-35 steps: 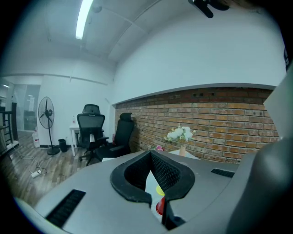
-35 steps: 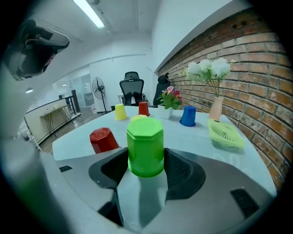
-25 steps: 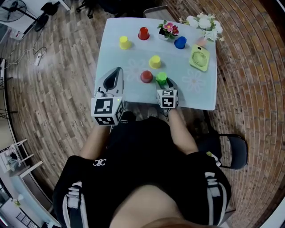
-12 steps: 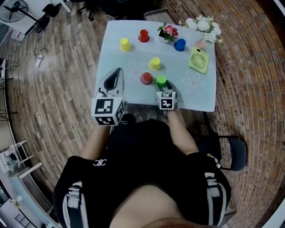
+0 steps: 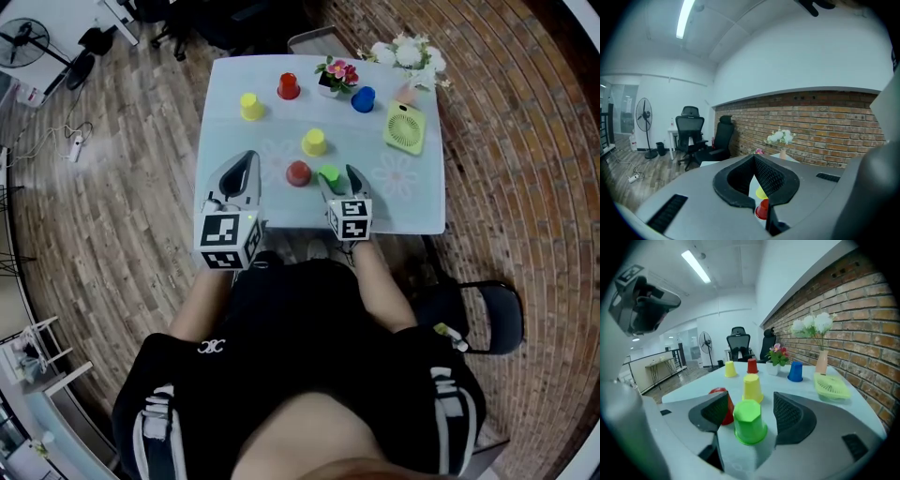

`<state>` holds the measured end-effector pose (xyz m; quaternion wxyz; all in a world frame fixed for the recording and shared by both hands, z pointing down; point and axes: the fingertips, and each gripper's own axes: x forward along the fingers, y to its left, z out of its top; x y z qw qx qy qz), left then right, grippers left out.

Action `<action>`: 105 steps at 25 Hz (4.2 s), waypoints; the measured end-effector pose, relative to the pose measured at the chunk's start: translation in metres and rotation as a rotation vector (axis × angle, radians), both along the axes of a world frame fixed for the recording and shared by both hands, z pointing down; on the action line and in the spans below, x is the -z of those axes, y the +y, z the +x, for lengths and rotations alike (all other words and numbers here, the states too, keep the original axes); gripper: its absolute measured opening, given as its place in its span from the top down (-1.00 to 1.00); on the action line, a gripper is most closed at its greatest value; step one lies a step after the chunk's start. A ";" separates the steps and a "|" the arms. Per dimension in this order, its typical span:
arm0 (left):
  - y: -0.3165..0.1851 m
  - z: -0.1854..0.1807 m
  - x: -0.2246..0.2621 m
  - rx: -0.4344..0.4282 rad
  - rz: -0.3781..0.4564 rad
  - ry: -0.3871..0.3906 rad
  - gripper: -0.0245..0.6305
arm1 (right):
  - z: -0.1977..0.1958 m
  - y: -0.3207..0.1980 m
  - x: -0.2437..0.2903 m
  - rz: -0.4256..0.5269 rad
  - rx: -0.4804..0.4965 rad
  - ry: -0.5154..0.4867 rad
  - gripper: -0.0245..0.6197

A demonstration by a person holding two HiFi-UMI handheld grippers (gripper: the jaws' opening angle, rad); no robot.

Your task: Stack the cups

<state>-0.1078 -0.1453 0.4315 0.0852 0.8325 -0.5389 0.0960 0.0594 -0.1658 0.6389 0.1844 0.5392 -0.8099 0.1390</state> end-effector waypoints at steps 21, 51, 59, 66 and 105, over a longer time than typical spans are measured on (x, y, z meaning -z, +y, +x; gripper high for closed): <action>-0.025 0.033 0.039 -0.089 0.114 0.049 0.92 | 0.066 -0.013 0.291 0.611 -0.322 -0.088 0.92; -0.061 0.035 0.080 -0.089 0.180 0.083 0.92 | 0.020 -0.059 0.304 0.625 -0.250 -0.224 -0.31; -0.063 -0.003 0.086 -0.028 0.191 0.078 0.92 | -0.012 -0.075 0.305 0.634 -0.227 -0.204 -0.31; -0.055 -0.059 0.082 0.078 0.180 0.083 0.91 | -0.069 -0.091 0.296 0.605 -0.145 -0.204 -0.31; -0.103 -0.239 -0.027 0.224 -0.043 0.073 0.92 | -0.236 -0.222 0.009 0.061 -0.223 -0.014 -0.31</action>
